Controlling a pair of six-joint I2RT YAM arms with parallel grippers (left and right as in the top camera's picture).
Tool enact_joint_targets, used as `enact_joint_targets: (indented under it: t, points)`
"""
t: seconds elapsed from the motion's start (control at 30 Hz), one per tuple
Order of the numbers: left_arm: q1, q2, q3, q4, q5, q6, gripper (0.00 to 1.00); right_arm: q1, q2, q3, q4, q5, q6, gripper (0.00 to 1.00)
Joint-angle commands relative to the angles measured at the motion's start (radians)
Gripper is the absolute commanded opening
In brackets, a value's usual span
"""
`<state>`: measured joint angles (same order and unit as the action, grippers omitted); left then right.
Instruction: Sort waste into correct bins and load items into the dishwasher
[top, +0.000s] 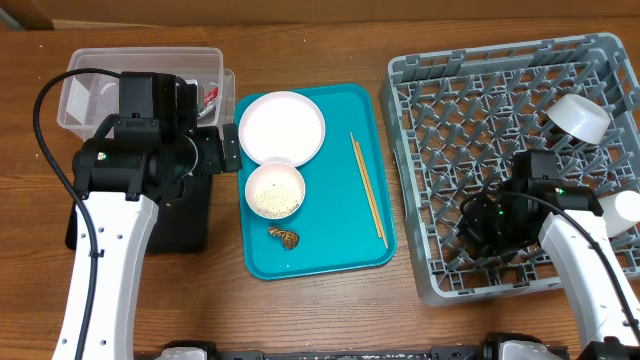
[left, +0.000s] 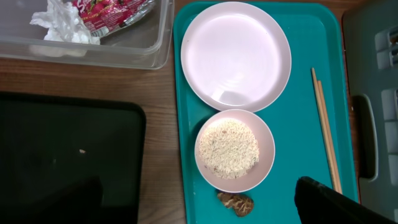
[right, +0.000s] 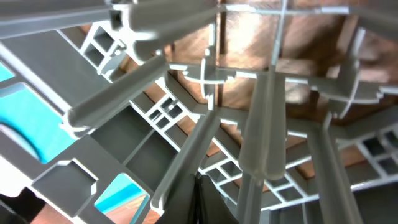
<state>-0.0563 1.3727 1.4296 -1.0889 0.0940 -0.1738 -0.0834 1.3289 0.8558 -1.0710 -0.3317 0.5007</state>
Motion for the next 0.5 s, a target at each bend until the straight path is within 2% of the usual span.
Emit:
enact_joint_targets:
  t: [0.0, 0.37, 0.47]
  points:
    - [0.004, 0.002, 0.008, -0.005, 0.014, 0.002, 1.0, 0.006, -0.008, -0.006, 0.028, -0.03, 0.002, 0.04]
    - [0.003, 0.002, 0.008, -0.007, 0.014, 0.002, 1.0, 0.006, -0.008, -0.006, -0.009, -0.025, 0.007, 0.04]
    - [0.003, 0.002, 0.008, -0.006, 0.014, 0.002, 1.0, 0.006, -0.009, -0.006, -0.016, -0.026, -0.03, 0.04]
